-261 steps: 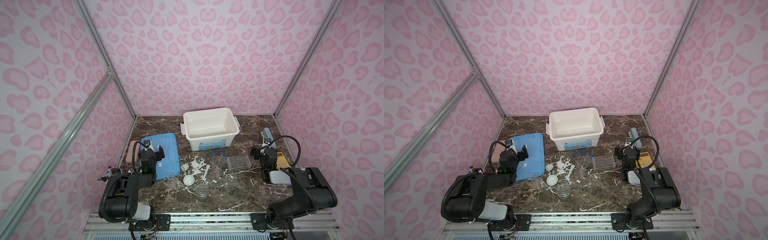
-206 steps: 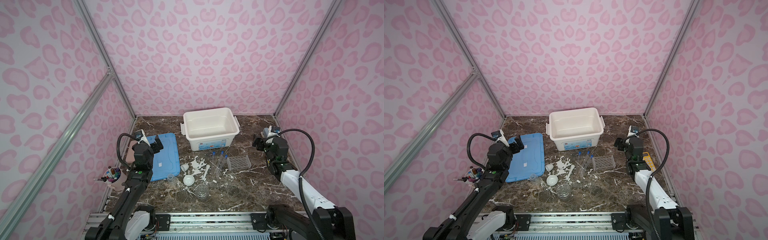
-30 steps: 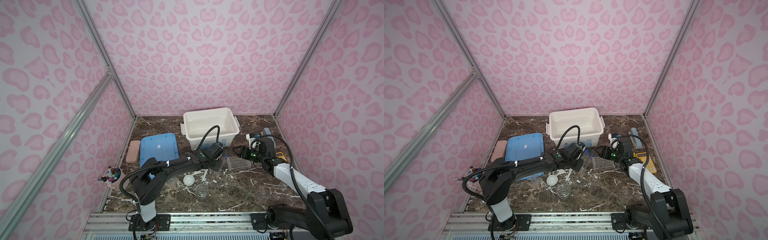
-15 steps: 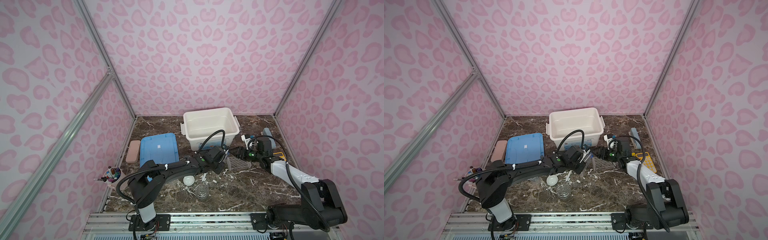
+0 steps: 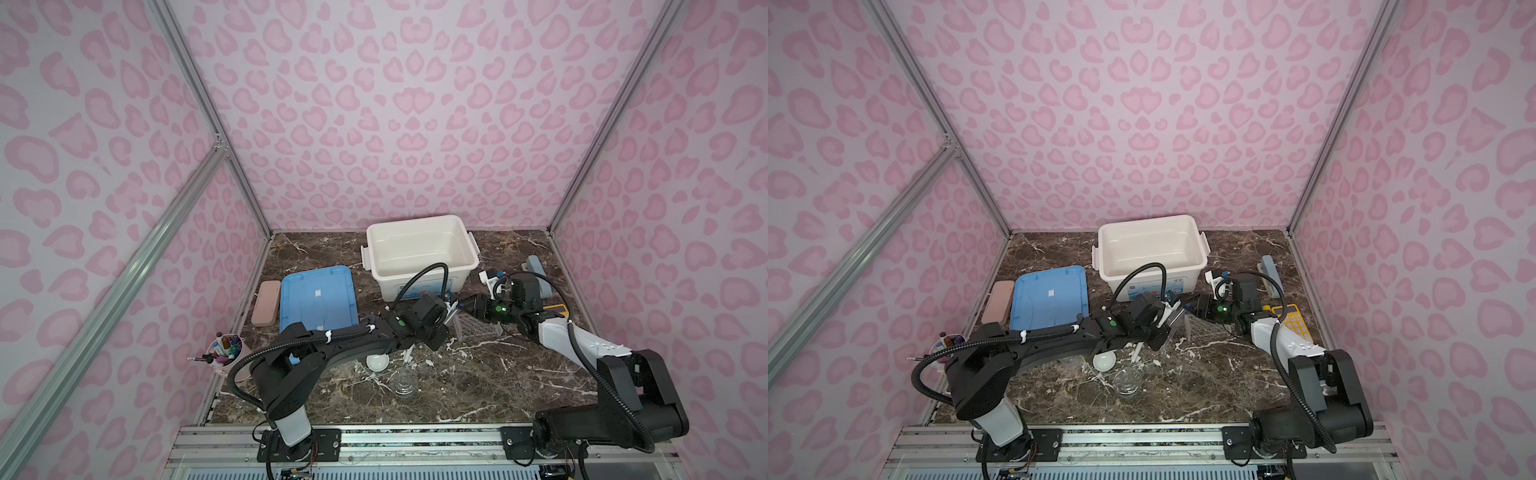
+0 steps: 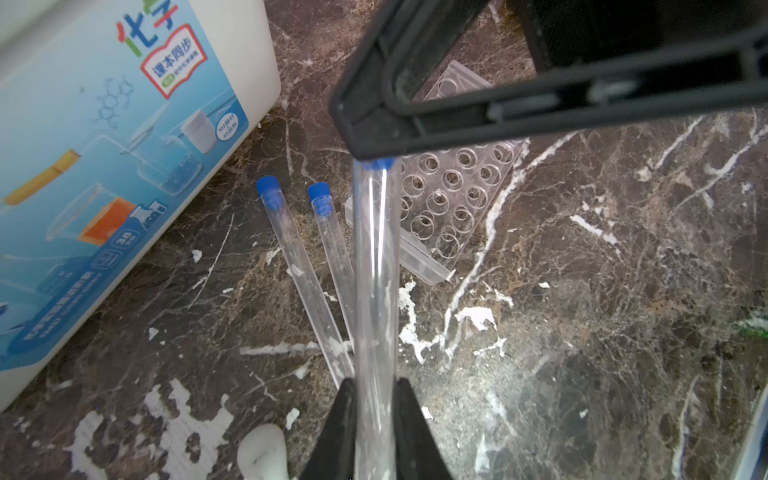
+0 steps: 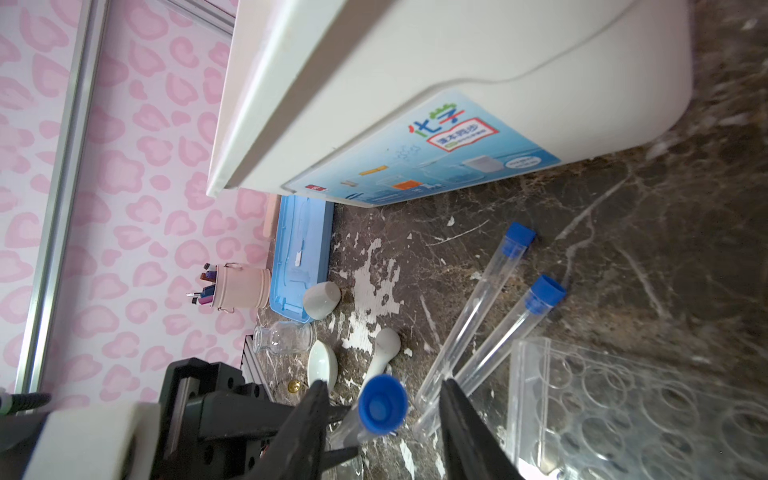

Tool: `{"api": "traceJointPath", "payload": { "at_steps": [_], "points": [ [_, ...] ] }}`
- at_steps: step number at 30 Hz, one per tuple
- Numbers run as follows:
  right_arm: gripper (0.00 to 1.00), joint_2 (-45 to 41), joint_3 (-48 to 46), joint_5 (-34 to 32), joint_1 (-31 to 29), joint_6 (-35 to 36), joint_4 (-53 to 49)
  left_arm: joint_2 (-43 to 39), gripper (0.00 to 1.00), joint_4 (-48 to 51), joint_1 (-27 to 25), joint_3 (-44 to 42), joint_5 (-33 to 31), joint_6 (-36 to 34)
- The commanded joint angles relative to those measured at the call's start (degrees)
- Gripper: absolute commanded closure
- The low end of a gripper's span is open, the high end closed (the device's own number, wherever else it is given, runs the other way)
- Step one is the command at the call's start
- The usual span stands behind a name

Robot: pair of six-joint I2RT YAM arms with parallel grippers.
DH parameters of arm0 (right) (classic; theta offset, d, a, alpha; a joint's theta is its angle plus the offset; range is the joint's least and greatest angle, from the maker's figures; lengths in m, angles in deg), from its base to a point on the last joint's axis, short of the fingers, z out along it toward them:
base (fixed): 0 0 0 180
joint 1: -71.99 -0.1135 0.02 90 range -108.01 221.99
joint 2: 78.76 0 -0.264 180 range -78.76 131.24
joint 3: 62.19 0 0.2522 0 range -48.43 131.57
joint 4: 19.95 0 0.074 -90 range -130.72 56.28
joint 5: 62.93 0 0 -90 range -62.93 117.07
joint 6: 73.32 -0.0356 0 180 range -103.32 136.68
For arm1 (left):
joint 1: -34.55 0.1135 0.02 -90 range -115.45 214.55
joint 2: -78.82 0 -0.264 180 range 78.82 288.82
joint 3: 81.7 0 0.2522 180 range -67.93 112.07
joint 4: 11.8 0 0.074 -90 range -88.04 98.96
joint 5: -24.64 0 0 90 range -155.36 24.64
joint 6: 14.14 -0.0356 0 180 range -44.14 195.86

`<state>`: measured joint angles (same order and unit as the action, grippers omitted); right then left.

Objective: Organize the chemistry lab equipment
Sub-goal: 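Lift the tube with left gripper while right gripper grasps its blue cap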

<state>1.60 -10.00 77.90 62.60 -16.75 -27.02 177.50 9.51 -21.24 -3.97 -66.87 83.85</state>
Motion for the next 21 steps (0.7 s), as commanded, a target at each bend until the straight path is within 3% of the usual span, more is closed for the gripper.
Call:
{"api": "traceJointPath", "payload": {
  "at_steps": [1,21],
  "points": [
    [0.56,0.2,0.2,1.1,-0.2,-0.1,1.5,-0.6,0.94,-2.1,-0.1,-0.4,0.8,-0.7],
    [0.72,-0.4,-0.8,0.8,-1.1,-0.4,1.8,0.0,0.94,-2.3,-0.5,-0.5,-0.3,-0.8]
  ]
}}
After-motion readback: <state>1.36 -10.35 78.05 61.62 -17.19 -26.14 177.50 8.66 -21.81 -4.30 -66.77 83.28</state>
